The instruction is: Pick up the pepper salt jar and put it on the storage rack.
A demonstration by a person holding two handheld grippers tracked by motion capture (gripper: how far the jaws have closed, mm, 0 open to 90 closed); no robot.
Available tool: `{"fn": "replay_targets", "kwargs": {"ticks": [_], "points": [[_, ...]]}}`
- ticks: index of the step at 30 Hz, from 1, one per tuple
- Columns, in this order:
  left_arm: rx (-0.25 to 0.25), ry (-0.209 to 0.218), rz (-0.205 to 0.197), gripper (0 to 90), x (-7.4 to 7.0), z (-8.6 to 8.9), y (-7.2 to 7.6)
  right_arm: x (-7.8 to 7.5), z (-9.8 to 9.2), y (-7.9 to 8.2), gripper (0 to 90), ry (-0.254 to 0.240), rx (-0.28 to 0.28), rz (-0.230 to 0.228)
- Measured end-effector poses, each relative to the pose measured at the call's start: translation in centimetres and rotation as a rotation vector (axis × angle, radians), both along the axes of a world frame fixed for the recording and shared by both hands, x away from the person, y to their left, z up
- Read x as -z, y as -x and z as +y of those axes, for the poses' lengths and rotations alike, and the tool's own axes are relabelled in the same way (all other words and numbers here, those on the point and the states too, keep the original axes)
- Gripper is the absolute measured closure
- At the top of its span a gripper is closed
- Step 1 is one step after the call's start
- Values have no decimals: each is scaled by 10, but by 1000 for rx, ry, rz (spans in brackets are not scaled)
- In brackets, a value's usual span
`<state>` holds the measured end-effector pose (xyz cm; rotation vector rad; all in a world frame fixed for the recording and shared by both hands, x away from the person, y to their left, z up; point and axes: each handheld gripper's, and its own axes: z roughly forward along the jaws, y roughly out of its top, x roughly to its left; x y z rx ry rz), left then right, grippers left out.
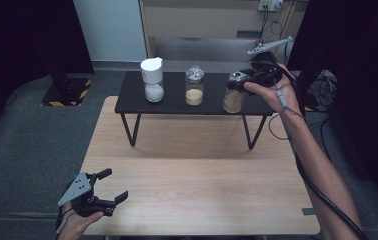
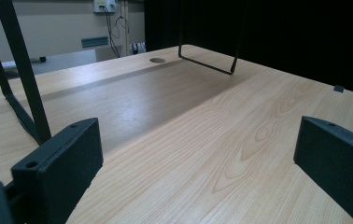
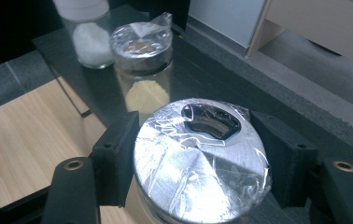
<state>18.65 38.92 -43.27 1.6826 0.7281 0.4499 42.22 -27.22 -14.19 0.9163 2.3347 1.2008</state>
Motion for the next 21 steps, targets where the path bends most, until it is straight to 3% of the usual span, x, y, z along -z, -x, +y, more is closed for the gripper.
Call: {"fn": "replay_targets", "kwargs": {"ticks": [12,21], "points": [[1,3,1,0,0,1,0,1,9,-15,358,5,98,-4],[3,4,2,0,1,1,-1,9,15,-25,359,12,204,-7]]}}
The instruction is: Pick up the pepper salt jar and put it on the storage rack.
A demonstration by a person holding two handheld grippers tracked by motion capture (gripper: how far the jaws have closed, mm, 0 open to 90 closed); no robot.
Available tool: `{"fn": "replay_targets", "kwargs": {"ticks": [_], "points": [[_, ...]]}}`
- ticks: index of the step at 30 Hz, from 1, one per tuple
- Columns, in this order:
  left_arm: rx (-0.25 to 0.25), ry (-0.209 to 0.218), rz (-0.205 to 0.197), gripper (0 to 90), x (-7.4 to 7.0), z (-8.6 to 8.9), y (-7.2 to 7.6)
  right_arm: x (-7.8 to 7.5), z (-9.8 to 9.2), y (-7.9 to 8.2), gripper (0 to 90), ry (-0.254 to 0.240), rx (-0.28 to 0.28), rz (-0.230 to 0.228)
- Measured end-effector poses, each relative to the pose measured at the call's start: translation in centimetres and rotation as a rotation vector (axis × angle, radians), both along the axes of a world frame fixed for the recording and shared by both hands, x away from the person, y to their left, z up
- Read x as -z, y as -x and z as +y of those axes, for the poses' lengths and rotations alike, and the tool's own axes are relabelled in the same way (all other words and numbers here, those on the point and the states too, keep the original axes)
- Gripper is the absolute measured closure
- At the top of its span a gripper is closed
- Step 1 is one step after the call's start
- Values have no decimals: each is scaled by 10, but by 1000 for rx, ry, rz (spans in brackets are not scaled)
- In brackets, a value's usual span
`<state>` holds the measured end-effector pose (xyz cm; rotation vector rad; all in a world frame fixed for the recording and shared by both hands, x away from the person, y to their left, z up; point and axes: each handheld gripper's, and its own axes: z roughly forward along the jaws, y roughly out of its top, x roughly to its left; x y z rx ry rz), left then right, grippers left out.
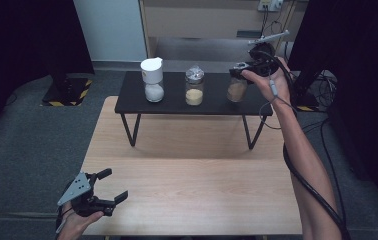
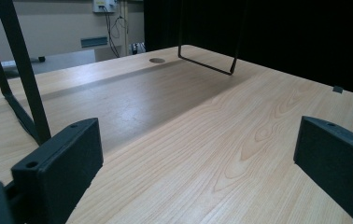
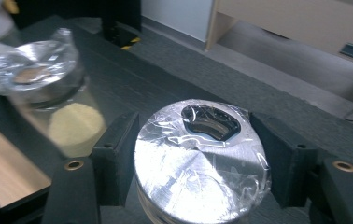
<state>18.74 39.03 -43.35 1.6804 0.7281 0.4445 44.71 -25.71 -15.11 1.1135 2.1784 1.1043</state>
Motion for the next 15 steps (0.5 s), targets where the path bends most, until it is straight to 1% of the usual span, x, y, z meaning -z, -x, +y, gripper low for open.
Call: {"fn": "replay_targets", "kwargs": {"ticks": [1,3,8,15], "points": [[0,0,-1,0,0,0,0,0,0,0,359,0,0,0],[0,0,0,0,0,0,0,2,5,-3,359,20,24,0],[-1,1,0,0,0,1,0,4,8,-7,359,25,37,14],[-1,0,0,0,0,1,0,6,10,-9,359,37,40,20]]}}
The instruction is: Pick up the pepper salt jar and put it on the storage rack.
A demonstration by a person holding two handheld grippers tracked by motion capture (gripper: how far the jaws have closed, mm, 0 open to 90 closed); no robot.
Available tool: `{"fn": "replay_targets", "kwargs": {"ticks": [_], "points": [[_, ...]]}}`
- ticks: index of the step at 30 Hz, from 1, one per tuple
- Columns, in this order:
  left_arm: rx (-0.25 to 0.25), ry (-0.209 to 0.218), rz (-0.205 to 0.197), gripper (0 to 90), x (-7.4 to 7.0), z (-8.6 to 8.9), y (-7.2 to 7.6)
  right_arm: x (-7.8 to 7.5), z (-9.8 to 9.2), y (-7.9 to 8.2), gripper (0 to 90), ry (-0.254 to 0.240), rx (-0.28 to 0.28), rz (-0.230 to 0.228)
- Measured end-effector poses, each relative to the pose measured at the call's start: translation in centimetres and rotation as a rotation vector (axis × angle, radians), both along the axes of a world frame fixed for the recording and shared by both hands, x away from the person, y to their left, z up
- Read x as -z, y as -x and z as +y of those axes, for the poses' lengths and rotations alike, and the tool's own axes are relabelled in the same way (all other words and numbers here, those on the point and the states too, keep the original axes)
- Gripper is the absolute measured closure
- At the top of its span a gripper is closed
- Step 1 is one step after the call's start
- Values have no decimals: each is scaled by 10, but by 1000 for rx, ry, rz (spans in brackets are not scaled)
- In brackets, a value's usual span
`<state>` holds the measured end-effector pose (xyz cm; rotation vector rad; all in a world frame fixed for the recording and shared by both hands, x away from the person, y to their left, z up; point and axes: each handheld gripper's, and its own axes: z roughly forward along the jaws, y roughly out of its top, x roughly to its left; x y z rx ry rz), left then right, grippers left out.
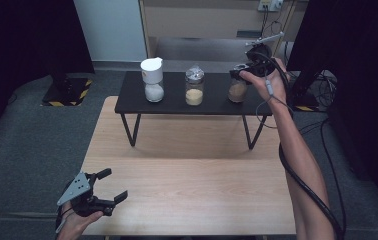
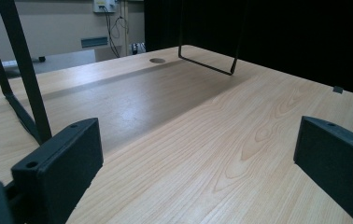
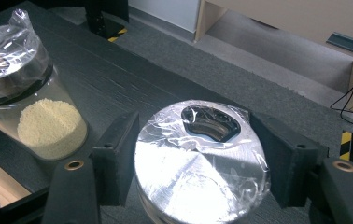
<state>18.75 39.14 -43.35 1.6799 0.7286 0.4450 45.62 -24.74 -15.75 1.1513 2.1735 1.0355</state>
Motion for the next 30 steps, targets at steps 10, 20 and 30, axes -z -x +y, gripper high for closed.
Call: {"fn": "replay_targets", "kwargs": {"ticks": [10,20,30], "points": [[-1,0,-1,0,0,0,0,5,1,-4,359,0,13,13],[-1,-2,-1,0,0,0,0,8,0,-3,358,-7,17,6],[-2,-3,-4,0,0,0,0,13,-12,6,104,-89,33,-79]]}}
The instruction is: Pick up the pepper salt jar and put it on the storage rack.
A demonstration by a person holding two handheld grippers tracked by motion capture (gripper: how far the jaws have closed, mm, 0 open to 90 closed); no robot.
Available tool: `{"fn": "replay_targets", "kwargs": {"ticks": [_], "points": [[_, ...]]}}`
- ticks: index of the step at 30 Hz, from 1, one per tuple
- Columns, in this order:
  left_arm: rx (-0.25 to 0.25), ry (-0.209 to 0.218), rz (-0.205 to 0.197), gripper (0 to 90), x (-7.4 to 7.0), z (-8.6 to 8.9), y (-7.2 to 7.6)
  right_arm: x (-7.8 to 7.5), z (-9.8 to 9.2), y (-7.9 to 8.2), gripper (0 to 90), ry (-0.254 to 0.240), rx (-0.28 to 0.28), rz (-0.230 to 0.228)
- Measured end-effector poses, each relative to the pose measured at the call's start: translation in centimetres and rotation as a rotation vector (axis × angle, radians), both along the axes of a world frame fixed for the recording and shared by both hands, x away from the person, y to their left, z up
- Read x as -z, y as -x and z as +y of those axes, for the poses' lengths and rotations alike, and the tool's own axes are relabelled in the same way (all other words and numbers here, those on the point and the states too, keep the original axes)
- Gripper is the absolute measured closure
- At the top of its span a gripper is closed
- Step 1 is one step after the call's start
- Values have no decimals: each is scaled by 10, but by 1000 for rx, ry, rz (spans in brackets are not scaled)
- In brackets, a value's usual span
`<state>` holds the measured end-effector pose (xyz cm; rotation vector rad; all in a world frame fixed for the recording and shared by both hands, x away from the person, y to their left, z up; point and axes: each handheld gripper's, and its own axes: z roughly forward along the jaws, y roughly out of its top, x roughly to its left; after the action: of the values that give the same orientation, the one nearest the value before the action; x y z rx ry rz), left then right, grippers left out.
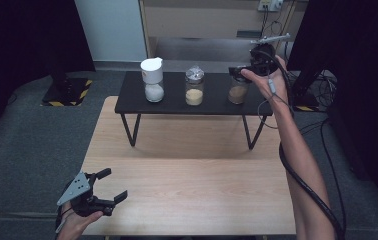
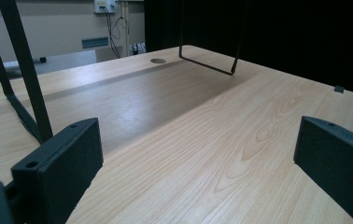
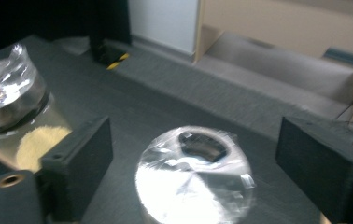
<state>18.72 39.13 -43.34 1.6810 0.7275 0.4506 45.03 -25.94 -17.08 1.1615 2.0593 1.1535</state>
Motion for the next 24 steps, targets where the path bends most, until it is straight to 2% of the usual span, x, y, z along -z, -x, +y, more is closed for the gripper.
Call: {"fn": "replay_targets", "kwargs": {"ticks": [1,4,11,13,24], "points": [[0,0,-1,0,0,0,0,0,-1,4,95,1,7,-30],[0,0,0,0,0,0,0,-3,-8,10,72,-37,9,-55],[-2,0,0,0,0,0,0,-15,-15,24,65,-52,-7,-99],[-3,0,-1,0,0,0,0,-20,-19,33,65,-71,-21,-132],[-5,2,1,0,0,0,0,-30,-22,56,64,-88,-70,-186]]}}
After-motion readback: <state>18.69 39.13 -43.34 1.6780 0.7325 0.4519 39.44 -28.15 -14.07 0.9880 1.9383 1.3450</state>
